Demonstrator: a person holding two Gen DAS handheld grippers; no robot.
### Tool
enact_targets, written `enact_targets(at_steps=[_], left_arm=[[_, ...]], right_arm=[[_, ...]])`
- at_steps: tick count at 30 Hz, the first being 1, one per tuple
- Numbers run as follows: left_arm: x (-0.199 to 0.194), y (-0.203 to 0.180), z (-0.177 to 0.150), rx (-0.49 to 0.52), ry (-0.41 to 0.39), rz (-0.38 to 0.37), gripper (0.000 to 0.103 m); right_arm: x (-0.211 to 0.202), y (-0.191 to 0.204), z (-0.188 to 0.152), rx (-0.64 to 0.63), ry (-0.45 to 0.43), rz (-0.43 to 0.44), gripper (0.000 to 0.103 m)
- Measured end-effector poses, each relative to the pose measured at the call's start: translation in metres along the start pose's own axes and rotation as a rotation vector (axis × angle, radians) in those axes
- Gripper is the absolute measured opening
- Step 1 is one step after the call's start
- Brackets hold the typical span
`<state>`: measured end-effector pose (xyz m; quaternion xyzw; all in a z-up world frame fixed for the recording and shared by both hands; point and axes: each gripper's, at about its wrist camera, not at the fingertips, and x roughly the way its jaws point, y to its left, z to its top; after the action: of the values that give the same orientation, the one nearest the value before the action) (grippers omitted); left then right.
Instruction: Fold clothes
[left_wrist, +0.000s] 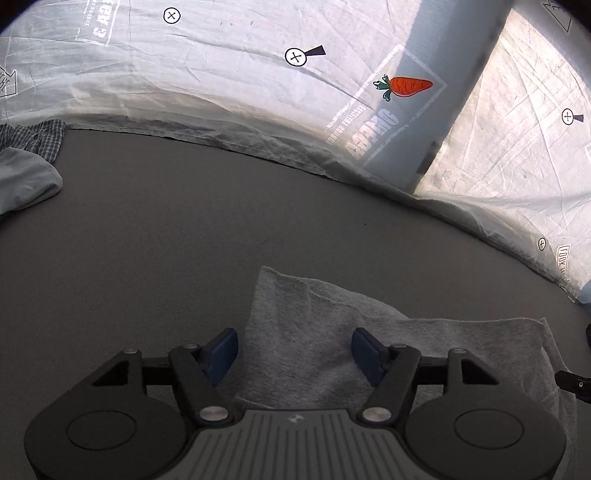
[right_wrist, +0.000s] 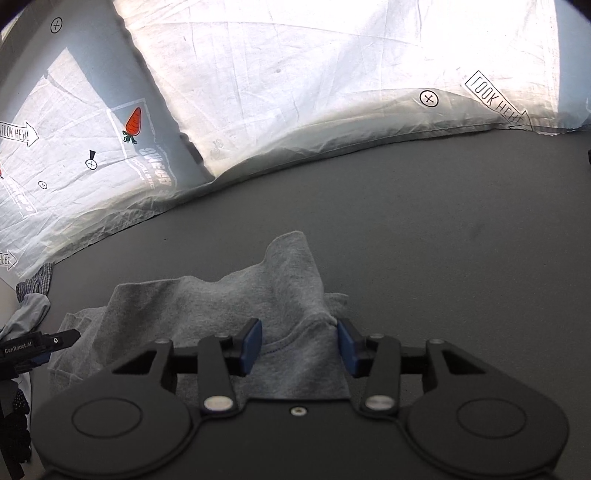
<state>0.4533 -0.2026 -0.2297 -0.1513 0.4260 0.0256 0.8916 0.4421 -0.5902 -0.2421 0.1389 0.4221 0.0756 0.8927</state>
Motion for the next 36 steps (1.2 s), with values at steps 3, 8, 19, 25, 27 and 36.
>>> enact_targets(at_steps=[3,8,19,25,27,36], left_arm=[[-0.011,0.002,0.005,-0.052,-0.055,0.016,0.006],[-0.017,0.02,0.014,-0.179,-0.083,-0.06,0.007],[-0.022,0.039,0.0,-0.164,0.02,-0.05,0.081],[-0.02,0.038,-0.022,-0.127,0.115,-0.105,0.089],[-0.019,0.036,-0.029,-0.114,0.141,-0.128,0.091],[-0.016,0.046,-0.034,-0.139,0.164,-0.188,0.092]], right_arm=[[-0.024,-0.003,0.005,0.01,-0.107,-0.012,0.006],[-0.029,-0.027,0.0,0.085,-0.107,-0.058,0.007],[-0.026,-0.033,-0.013,0.144,-0.024,-0.045,0.064],[-0.02,-0.017,-0.021,0.038,0.055,0.033,0.079],[-0.015,-0.012,-0.023,0.024,0.076,0.061,0.08],[0.004,-0.006,-0.02,0.04,0.126,0.123,0.085]])
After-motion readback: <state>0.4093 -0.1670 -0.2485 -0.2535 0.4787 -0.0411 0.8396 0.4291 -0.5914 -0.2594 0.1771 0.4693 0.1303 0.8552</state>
